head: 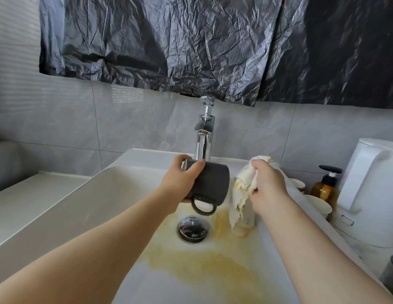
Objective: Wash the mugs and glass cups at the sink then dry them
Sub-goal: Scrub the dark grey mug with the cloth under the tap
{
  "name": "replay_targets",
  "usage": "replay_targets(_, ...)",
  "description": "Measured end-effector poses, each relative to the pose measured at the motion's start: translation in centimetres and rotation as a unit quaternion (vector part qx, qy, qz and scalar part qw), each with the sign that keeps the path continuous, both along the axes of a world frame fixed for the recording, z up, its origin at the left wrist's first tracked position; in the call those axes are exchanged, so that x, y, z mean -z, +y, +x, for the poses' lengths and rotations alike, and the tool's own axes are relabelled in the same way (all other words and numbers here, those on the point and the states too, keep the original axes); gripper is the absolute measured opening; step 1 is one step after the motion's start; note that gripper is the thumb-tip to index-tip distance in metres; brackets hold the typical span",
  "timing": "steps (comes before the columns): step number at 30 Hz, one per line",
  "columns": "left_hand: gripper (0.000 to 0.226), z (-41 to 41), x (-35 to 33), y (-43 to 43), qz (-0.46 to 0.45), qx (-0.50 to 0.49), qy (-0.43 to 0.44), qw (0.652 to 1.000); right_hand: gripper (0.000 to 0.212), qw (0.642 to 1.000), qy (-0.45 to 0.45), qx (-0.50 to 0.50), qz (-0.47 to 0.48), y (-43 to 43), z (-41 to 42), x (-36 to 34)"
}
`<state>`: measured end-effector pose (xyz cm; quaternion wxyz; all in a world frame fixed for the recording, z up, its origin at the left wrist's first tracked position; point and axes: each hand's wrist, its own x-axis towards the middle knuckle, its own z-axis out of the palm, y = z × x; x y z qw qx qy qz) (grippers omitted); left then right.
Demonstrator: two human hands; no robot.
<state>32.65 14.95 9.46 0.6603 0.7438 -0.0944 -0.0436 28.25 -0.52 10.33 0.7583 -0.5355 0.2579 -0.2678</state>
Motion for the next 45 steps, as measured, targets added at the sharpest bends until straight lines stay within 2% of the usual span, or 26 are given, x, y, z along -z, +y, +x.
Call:
replay_targets(3, 0.033, 0.1, -0.3, -0.1, -0.124, -0.020, 0.128, 0.984, 0.007, 0.998, -0.007, -0.057, -0.026, 1.2, 0.1, 0.3)
replay_targets(6, 0.033, 0.7, -0.4, 0.9, -0.231, -0.024, 0.256, 0.938, 0.001, 0.995, -0.020, -0.099, -0.026, 2.1, 0.0, 0.3)
replay_targets(9, 0.033, 0.9, -0.1, 1.5, -0.272, -0.007, 0.331, 0.904, 0.002, 0.994, -0.001, -0.101, -0.028, 2.1, -0.1, 0.3)
replay_targets(13, 0.048, 1.2, 0.5, 1.5, -0.280, 0.015, 0.388, 0.878, 0.020, 0.994, 0.036, -0.063, -0.081, 1.3, -0.2, 0.6)
replay_targets(16, 0.051, 1.1, 0.5, 1.6, -0.256, 0.049, 0.401, 0.878, 0.028, 0.986, 0.047, -0.096, -0.128, 1.3, -0.5, 0.6)
replay_targets(19, 0.053, 1.2, 0.6, 1.7, -0.253, 0.093, 0.400, 0.876, 0.026, 0.965, 0.049, -0.211, -0.146, 2.3, -0.7, 0.7)
replay_targets(21, 0.054, 1.3, 0.8, 1.8, -0.253, 0.121, 0.389, 0.877, 0.024, 0.957, 0.037, -0.242, -0.157, 2.7, -0.6, 0.9)
replay_targets(25, 0.039, 0.7, 0.3, 2.0, -0.217, 0.105, 0.322, 0.916, 0.030, 0.966, 0.040, -0.201, -0.160, 2.8, 0.0, 1.5)
replay_targets(27, 0.031, 0.1, -0.2, 2.1, -0.179, 0.105, 0.269, 0.941, 0.048, 0.970, 0.061, -0.181, -0.148, 3.2, 0.3, 1.8)
replay_targets(29, 0.043, -0.3, -0.3, 2.0, -0.150, 0.133, 0.221, 0.954, 0.059, 0.975, 0.071, -0.169, -0.125, 3.1, 0.5, 2.0)
replay_targets(31, 0.063, -0.4, -0.1, 1.9, -0.131, 0.139, 0.174, 0.966, 0.047, 0.976, 0.074, -0.170, -0.116, 3.1, 0.5, 1.9)
replay_targets(34, 0.059, -0.5, 0.1, 1.6, -0.123, 0.092, 0.140, 0.978, 0.032, 0.976, 0.063, -0.178, -0.107, 3.0, 0.5, 1.6)
replay_targets(37, 0.051, -0.4, 0.2, 1.5, -0.161, 0.046, 0.223, 0.960, 0.038, 0.981, 0.048, -0.164, -0.096, 2.6, 0.6, 1.1)
replay_targets(40, 0.046, -0.5, 0.3, 1.7, -0.195, 0.038, 0.311, 0.929, 0.038, 0.989, 0.070, -0.086, -0.098, 1.5, 0.4, 0.9)
replay_targets(43, 0.049, -0.4, 0.3, 1.5, -0.229, 0.036, 0.344, 0.910, 0.033, 0.994, 0.069, -0.031, -0.077, 0.8, 0.0, 0.9)
replay_targets(45, 0.048, -0.5, 0.3, 1.1, -0.247, 0.029, 0.353, 0.902, 0.041, 0.996, 0.068, -0.022, -0.052, 0.9, -0.1, 0.9)
